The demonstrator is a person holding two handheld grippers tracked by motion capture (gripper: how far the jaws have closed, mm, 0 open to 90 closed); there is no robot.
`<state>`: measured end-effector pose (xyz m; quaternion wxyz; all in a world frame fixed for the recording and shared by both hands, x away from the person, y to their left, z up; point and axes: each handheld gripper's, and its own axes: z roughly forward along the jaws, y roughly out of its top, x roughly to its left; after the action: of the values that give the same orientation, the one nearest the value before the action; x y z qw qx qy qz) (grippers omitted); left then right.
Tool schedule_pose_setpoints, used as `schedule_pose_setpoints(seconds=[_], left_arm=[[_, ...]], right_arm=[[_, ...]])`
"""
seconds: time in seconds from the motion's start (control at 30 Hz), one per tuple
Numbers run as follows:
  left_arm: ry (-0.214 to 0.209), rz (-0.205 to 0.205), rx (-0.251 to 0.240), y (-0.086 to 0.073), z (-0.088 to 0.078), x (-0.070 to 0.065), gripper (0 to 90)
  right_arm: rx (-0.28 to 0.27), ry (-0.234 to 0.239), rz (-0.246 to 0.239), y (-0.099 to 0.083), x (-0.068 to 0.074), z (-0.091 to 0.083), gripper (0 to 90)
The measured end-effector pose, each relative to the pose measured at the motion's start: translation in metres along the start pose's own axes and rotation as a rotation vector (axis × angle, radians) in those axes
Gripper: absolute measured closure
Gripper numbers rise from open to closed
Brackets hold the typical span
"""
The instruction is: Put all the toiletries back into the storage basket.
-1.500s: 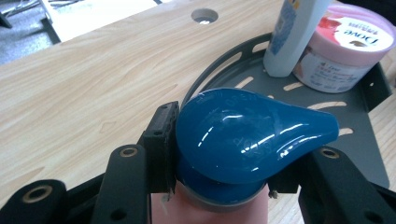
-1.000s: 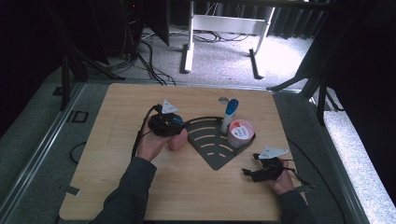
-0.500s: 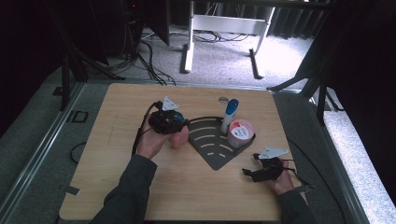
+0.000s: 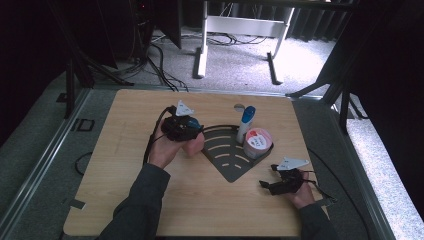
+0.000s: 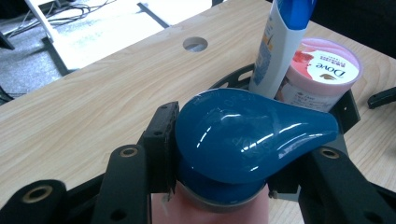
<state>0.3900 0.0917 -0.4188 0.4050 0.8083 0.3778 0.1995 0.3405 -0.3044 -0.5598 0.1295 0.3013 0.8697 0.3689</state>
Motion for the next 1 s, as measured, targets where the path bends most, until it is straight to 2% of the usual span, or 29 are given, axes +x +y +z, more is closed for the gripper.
schedule_pose_setpoints(seconds=[0.63,1.0], left_arm=[[-0.01,-0.002,-0.015,0.011,0.009,-0.007,52.9],[-0.015,-0.011,-0.018,0.012,0.014,-0.008,52.9]], right_arm=[[-0.001,0.0,-0.002,0.0,0.0,0.0,15.0],[-0.001,0.001,-0.004,0.0,0.0,0.0,15.0]])
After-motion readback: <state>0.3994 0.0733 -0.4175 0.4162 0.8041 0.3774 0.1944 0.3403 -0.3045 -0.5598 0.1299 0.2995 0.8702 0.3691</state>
